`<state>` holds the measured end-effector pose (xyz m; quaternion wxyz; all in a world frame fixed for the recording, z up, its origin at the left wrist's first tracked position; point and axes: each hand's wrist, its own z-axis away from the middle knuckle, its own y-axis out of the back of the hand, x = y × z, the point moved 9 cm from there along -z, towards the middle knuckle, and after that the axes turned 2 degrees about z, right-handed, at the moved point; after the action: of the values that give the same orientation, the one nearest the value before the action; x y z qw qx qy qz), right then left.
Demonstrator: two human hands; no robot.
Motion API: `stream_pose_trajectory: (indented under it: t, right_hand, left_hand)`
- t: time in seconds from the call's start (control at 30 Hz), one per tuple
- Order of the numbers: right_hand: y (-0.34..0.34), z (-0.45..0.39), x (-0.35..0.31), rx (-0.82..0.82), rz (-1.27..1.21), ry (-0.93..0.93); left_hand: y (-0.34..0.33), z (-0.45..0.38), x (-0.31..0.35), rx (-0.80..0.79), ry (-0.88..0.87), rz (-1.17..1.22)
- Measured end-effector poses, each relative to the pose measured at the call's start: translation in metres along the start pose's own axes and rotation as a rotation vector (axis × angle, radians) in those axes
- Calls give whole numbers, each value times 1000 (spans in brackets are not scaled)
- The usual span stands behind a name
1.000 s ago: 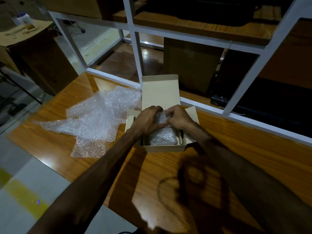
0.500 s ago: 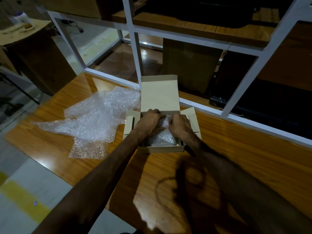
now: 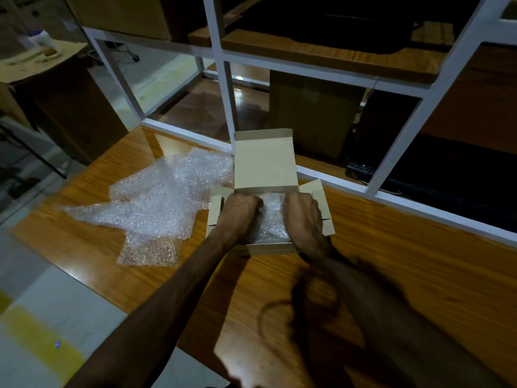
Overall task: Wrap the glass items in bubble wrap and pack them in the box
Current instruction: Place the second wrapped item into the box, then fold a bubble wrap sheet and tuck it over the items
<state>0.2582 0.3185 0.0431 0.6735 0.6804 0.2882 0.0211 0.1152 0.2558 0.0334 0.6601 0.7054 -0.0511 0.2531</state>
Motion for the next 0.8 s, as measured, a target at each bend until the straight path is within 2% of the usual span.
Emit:
stream_pose_trajectory:
  t: [0.07,0.17,0.33,0.4,0.5,0.6,0.7,0.8]
  right_hand:
    - [15,13,2,54,-117,-12]
    - [34,38,4,118,-340,-24]
    - [42,85,9,139,-605,36]
    - [31,106,13,122,-647,46]
    - [4,126,11,9,-710,1]
    - [-11,132,-13,-50,-724,52]
    - [-18,128,-47,-91,-725,95]
    - [-21,116,-79,-123,-720,126]
  left_hand:
    - [6,12,13,29,-81,14]
    - [28,39,22,166,-147,104]
    - [51,121,5,344,-42,373]
    - [47,156,-8,383,11,449]
    - [34,192,-34,398,150,502]
    - [34,209,-57,412,228,523]
    - [53,204,-81,451,238,498]
    - [83,174,-103,488,151,371]
